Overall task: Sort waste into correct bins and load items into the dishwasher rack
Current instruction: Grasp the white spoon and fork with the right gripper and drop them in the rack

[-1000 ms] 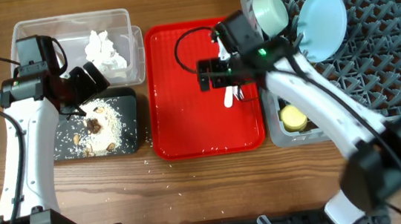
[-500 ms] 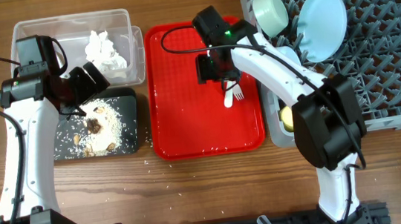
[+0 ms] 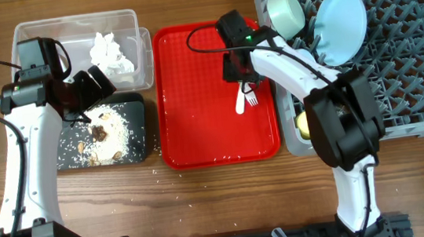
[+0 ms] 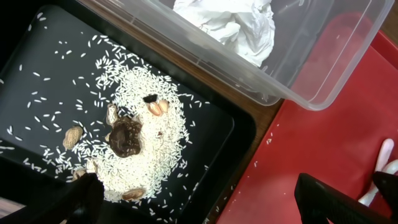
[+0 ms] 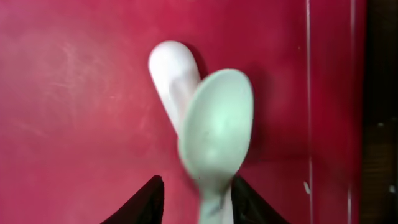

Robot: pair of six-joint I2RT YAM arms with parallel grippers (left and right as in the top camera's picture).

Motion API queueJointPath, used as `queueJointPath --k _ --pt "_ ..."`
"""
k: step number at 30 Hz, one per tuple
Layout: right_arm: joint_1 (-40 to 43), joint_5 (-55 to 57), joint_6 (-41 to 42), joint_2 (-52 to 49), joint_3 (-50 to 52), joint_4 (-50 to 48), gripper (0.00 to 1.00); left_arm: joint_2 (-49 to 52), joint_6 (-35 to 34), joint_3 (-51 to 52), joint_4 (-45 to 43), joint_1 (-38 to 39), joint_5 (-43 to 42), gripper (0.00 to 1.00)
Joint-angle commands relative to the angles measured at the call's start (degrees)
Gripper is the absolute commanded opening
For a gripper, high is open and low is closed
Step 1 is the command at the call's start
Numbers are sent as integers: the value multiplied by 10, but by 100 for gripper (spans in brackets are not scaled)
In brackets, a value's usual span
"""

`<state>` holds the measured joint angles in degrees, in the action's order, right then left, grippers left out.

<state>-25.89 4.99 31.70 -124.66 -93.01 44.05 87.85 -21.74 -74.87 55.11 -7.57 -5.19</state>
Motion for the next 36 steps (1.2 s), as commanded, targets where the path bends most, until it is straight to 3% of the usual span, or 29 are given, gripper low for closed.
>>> queueJointPath --k 1,3,6,9,10,18,22,27,33,36 --pt "-3 5 4 -16 8 -3 33 -1 3 -6 0 -3 3 100" --pt "-3 5 2 -24 8 -7 33 -1 3 -6 0 -3 3 100" --pt "-3 1 1 -29 8 -7 25 -1 3 -6 0 -3 3 100" --pt "-3 1 -1 -29 8 -7 5 -1 3 -6 0 -3 3 100" --pt "-3 1 0 -28 8 -7 4 -1 3 -6 0 -3 3 100" --pt "-3 1 -33 12 -24 47 4 -1 3 -6 0 -3 3 100" --pt "-2 -27 -90 93 -28 68 4 -1 3 -6 0 -3 3 100" --pt "17 -34 -103 205 -28 133 4 -1 3 -6 0 -3 3 100" --pt "139 -12 -62 332 -27 267 4 -1 3 -6 0 -3 3 100" --pt "242 45 45 350 -3 351 4 -1 3 -6 0 -3 3 100"
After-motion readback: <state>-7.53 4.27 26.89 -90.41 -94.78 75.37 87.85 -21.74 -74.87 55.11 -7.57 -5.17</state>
